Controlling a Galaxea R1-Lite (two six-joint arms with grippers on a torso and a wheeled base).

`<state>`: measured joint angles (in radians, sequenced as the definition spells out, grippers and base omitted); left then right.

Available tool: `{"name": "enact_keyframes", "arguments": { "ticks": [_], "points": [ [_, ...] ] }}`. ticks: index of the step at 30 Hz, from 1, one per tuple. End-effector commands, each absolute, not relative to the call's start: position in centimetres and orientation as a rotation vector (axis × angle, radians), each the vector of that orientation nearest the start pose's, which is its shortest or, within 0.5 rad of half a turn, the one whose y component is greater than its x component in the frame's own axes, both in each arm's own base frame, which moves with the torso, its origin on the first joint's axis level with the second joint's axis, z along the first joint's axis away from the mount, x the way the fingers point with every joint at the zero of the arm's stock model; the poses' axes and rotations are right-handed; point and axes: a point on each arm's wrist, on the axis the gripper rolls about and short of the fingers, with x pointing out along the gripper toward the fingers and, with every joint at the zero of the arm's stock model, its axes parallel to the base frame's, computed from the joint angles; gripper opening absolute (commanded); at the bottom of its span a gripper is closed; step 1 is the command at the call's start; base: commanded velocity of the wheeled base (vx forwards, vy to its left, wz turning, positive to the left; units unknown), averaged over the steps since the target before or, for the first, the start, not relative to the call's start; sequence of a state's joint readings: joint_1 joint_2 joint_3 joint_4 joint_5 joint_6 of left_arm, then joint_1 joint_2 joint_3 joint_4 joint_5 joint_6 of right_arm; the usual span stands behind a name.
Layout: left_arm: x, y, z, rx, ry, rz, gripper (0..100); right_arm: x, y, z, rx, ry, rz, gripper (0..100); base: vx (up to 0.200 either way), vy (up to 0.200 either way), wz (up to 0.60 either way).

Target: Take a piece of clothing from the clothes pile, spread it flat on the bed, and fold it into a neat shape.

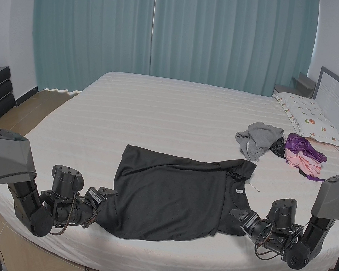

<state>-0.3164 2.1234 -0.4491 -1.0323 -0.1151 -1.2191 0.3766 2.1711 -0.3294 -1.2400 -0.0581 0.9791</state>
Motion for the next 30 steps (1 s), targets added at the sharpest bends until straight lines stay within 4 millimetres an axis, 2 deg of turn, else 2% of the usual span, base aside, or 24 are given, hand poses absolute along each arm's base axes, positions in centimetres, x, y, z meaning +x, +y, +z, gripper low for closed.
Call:
{"name": "enact_keyframes", "arguments": {
  "ticks": [1,16,24,30],
  "points": [
    [28.1,-9.7,1.4,-1.105,0.808,0.027,100,26.0,10.2,-0.2,0.808,0.697,-0.01,100,0.0,0.0,0.0],
    [28.4,-9.8,1.5,-1.123,0.795,0.029,100,26.0,10.3,-0.2,0.81,0.66,0.012,100,0.0,-0.2,0.0],
    [28.0,-9.1,2.0,-1.086,0.774,0.071,100,25.9,10.3,-0.3,0.81,0.664,0.009,100,0.0,0.0,0.0],
    [27.5,-8.1,0.7,-0.934,0.823,0.18,100,25.7,10.5,-0.3,0.807,0.669,0.013,100,0.0,0.0,0.0]
  ]
}}
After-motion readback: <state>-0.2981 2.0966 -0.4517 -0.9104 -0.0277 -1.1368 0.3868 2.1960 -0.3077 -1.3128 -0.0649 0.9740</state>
